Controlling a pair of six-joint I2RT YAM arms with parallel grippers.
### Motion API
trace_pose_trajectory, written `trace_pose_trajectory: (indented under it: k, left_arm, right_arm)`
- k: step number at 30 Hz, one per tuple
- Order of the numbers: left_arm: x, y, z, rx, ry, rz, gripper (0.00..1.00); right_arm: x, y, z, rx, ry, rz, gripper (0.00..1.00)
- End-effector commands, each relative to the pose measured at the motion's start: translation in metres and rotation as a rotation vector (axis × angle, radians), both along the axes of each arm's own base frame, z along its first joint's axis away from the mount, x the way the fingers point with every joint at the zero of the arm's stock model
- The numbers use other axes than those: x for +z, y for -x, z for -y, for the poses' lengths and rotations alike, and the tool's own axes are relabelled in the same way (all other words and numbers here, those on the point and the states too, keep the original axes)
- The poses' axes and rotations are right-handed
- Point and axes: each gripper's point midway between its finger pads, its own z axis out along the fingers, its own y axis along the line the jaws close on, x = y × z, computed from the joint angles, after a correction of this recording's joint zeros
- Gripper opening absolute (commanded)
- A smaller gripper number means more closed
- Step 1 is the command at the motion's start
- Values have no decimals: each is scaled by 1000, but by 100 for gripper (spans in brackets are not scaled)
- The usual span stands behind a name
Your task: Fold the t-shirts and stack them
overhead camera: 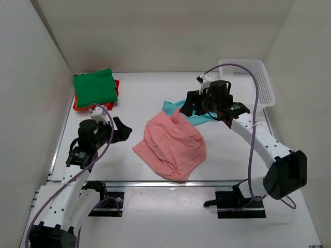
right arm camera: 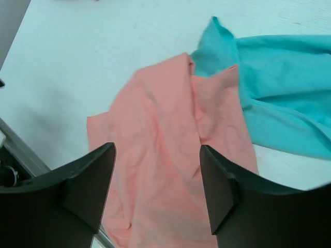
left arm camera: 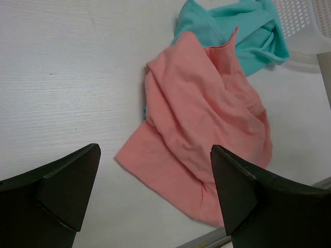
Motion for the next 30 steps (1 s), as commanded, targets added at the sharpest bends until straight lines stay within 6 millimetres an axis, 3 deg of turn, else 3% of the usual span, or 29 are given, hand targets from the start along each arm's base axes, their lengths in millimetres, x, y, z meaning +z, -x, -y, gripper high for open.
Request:
trace_pose_trajectory:
  k: [1, 3, 6, 8, 12, 13, 15, 19, 20, 21, 22, 23, 25, 27, 28, 29, 30]
  left_arm:
    - [-4, -2, 4, -6, 13, 0, 99]
    - [-7, -3, 5, -5, 20, -5, 98]
    - [-13, -3, 5, -4, 25, -16, 99]
    - [-13, -5, 6, -3, 26, -15, 99]
    - [-24, -5, 6, -4, 23, -39, 99]
    - [-26, -5, 6, -5, 23, -43, 99]
    - [-26, -7, 4, 4, 20, -36, 99]
    - [-33, -9, 0, 13, -9, -54, 98]
    - [-31, -11, -4, 24, -16, -45, 98]
    - [-31, -13, -4, 23, -20, -41, 99]
    - [-33, -12, -4, 25, -19, -43, 99]
    - [-34, -13, -5, 25, -22, -47, 99]
    - [-33, -14, -4, 25, -17, -39, 99]
    - [-38, -15, -3, 24, -11, -51, 99]
    - [-41, -15, 0, 16, -9, -60, 99]
    - [-43, -15, 1, 13, -7, -67, 98]
    - [-44, -16, 2, 8, -4, -65, 98]
  right_arm:
    - [31, -23, 13, -44, 12, 143, 69]
    - [7, -38, 30, -113, 101, 117, 80]
    - [-49, -65, 50, -175, 229, 27, 92]
    - [-76, -81, 61, -224, 295, -13, 100]
    - [-128, -124, 81, -331, 415, -80, 99]
    - [-130, -130, 81, -344, 407, -80, 99]
    - [-152, -146, 76, -356, 410, -125, 99]
    - [-196, -155, 65, -344, 494, -245, 99]
    - [-206, -146, 61, -318, 534, -282, 99]
    - [-216, -145, 60, -300, 571, -314, 97]
    - [-222, -148, 59, -290, 593, -325, 80]
    - [-223, -145, 53, -255, 600, -331, 48]
    - [-211, -150, 50, -269, 595, -306, 1]
    - [-177, -165, 48, -304, 564, -169, 0]
    - [-147, -165, 52, -330, 540, -103, 0]
    - [-122, -179, 50, -349, 482, -5, 0]
    - [-81, -184, 52, -375, 405, 108, 0]
